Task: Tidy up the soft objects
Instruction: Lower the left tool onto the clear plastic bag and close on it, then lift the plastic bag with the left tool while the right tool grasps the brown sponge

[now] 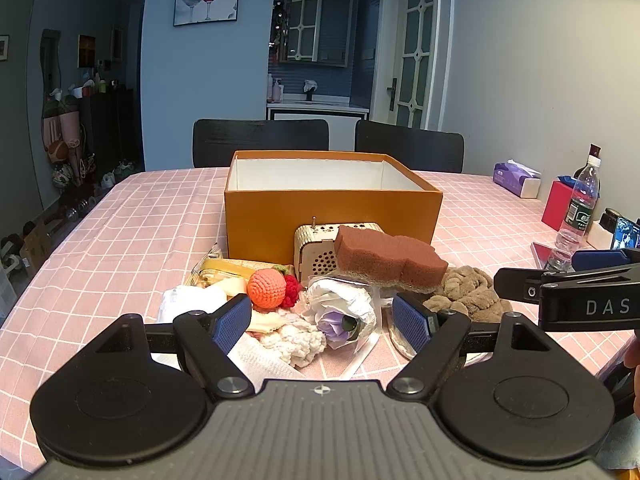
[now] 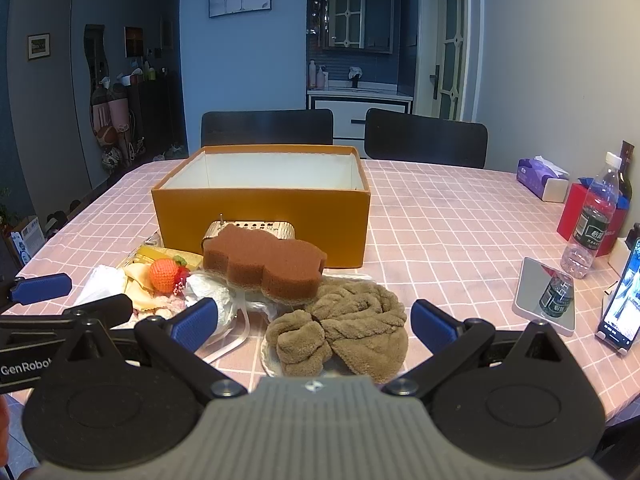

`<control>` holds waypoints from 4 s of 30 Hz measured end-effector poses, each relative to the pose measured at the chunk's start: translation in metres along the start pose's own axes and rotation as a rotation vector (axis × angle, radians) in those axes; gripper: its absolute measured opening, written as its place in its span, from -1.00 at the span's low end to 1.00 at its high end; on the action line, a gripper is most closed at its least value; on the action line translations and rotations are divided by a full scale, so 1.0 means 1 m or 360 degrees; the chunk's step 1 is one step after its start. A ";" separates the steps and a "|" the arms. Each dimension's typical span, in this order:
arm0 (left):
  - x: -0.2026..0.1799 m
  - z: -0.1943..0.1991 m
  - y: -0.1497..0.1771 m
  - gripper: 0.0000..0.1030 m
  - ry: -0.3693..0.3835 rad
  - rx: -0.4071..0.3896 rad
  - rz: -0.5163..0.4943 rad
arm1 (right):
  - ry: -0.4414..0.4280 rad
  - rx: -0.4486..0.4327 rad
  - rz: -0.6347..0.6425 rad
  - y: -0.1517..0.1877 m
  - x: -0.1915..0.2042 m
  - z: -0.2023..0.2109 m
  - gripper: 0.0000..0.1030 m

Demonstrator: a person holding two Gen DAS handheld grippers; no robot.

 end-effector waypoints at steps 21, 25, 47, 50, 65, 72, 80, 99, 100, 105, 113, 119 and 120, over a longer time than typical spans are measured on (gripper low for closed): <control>0.010 -0.020 0.016 0.74 0.0145 0.0171 0.0097 | -0.0286 0.0052 0.0018 0.016 -0.005 -0.031 0.95; 0.016 -0.026 0.027 0.63 0.0179 0.0188 0.0048 | -0.0328 0.0050 0.0107 0.027 -0.006 -0.043 0.95; 0.062 -0.066 0.048 0.83 -0.0225 0.0293 -0.0170 | -0.0599 0.0191 0.0205 0.033 0.029 -0.091 0.84; 0.058 -0.065 0.047 0.44 -0.0254 0.0303 -0.0183 | -0.0624 0.0213 0.0275 0.035 0.041 -0.096 0.64; 0.049 -0.066 0.031 -0.94 -0.0358 0.0271 -0.0233 | -0.0620 0.0198 0.0327 0.021 0.045 -0.099 0.63; 0.051 -0.053 0.019 -0.95 -0.0311 0.0205 -0.0189 | -0.0869 0.0298 0.0356 0.032 0.069 -0.099 0.57; 0.055 -0.045 0.032 -0.03 -0.0142 0.0242 -0.0188 | -0.0889 0.0392 0.0412 0.045 0.088 -0.109 0.54; 0.037 -0.057 0.051 -0.31 0.0082 0.0336 -0.0233 | -0.0735 0.0436 0.0433 0.059 0.072 -0.124 -0.08; 0.034 -0.056 0.052 -0.56 0.0077 0.0335 -0.0246 | -0.0739 0.0435 0.0427 0.058 0.072 -0.125 -0.08; 0.023 -0.049 0.046 -0.89 0.0087 0.0286 -0.0246 | -0.0746 0.0448 0.0418 0.056 0.069 -0.124 -0.08; 0.029 -0.034 0.006 -0.91 0.0083 0.0111 -0.0179 | -0.0692 0.0228 0.0455 0.018 0.046 -0.083 0.02; 0.030 -0.044 -0.016 -0.90 0.0046 0.0022 -0.0170 | -0.0416 0.0095 0.0569 -0.005 0.025 -0.086 0.20; 0.029 -0.047 -0.017 -0.90 0.0048 0.0017 -0.0168 | -0.0364 0.0091 0.0609 -0.006 0.023 -0.091 0.20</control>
Point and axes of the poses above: each gripper's, at about its wrist camera, not at the fingertips, and z roughly against the way its jaws point, x to its left, y to its underside, the point moved 2 cm from there along -z, roughly the way its jaws point, and after that the axes turned 7 degrees about -y, right-handed, at the moved point
